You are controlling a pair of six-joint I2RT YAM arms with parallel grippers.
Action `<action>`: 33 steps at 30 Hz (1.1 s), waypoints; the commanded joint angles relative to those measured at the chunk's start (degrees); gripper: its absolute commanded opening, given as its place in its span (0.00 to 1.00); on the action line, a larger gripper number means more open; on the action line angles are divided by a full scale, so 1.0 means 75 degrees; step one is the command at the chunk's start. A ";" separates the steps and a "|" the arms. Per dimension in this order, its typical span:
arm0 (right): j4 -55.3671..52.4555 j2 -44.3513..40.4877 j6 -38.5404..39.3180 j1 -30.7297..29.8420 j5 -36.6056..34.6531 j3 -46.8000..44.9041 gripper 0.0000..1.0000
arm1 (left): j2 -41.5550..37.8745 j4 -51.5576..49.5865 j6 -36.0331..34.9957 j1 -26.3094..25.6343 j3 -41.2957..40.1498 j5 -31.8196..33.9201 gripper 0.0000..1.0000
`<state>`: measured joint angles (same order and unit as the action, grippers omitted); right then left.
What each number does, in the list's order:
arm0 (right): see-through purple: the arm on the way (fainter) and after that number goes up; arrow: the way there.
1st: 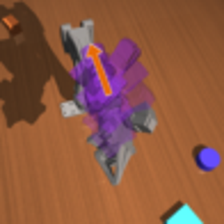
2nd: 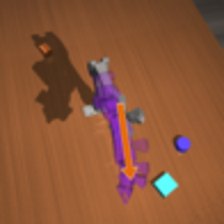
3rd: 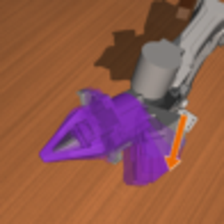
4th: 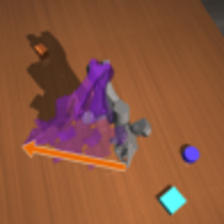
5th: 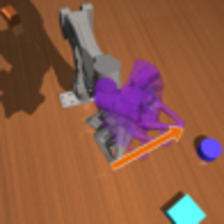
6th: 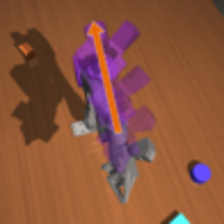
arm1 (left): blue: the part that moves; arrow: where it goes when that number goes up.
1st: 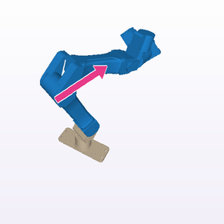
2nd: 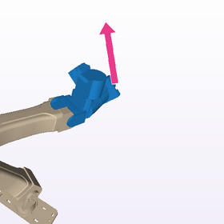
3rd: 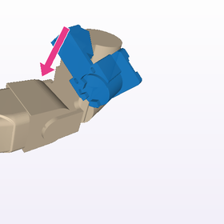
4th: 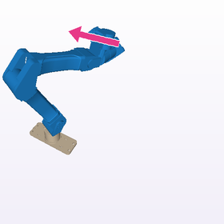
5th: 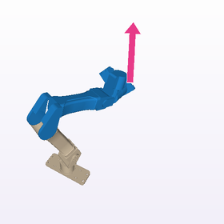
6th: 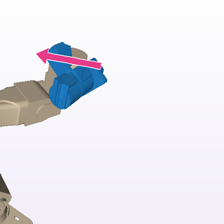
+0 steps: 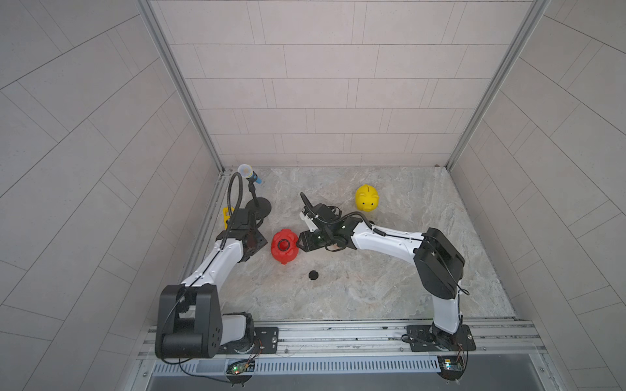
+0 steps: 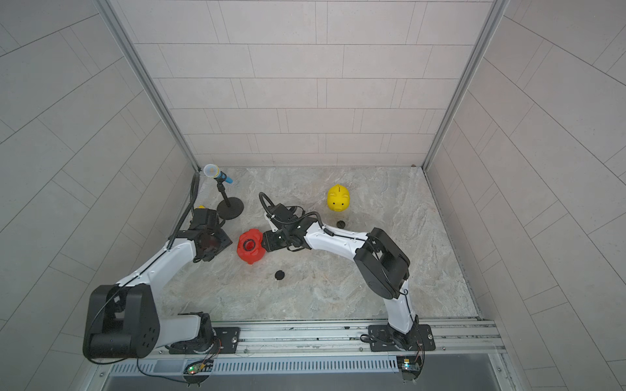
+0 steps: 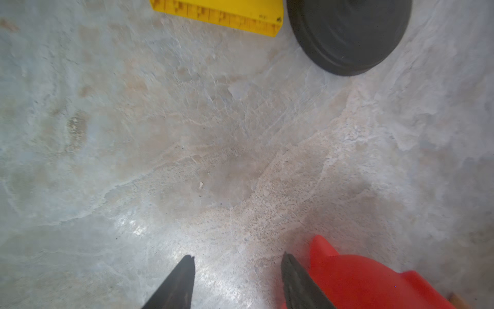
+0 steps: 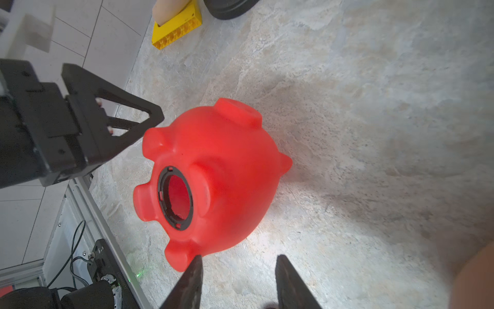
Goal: Close piggy banks
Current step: Adjust the piggy bank at the center of the board, then pick up the knob at the center of the board.
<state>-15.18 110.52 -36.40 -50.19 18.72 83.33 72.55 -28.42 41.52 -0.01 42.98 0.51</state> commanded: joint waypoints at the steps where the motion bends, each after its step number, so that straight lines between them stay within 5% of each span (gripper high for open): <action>1: -0.0309 -0.0567 0.0222 -0.0012 -0.0370 -0.0071 0.45 | -0.0650 -0.0688 -0.0040 0.0060 0.0280 -0.0195 0.58; 12: -0.2134 -0.1903 0.1263 -0.0022 -0.1182 -0.0751 0.46 | -0.4052 -0.1591 -0.1180 0.0085 0.0571 -0.1366 0.63; 21: -0.3714 -0.1879 0.2571 -0.0235 -0.1431 -0.0890 0.45 | -0.5492 -0.2291 -0.2246 0.0085 0.1013 -0.1500 0.63; 24: -0.4098 -0.1521 0.2331 -0.0386 -0.1418 -0.0611 0.44 | -0.5938 -0.2151 -0.2196 0.0157 0.0775 -0.1000 0.63; 28: -0.3898 -0.1167 0.1404 -0.0707 -0.1335 -0.0615 0.41 | -0.6333 -0.1963 -0.2086 0.0872 0.0566 -0.1536 0.64; 33: -0.3402 -0.0754 0.0986 -0.1041 -0.1364 -0.0429 0.38 | -0.6334 -0.2014 -0.2009 0.0904 0.0548 -0.1497 0.64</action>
<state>-41.04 103.63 -26.48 -56.99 9.65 78.35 25.10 -44.01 26.70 6.42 48.05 -9.87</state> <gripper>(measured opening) 0.386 0.641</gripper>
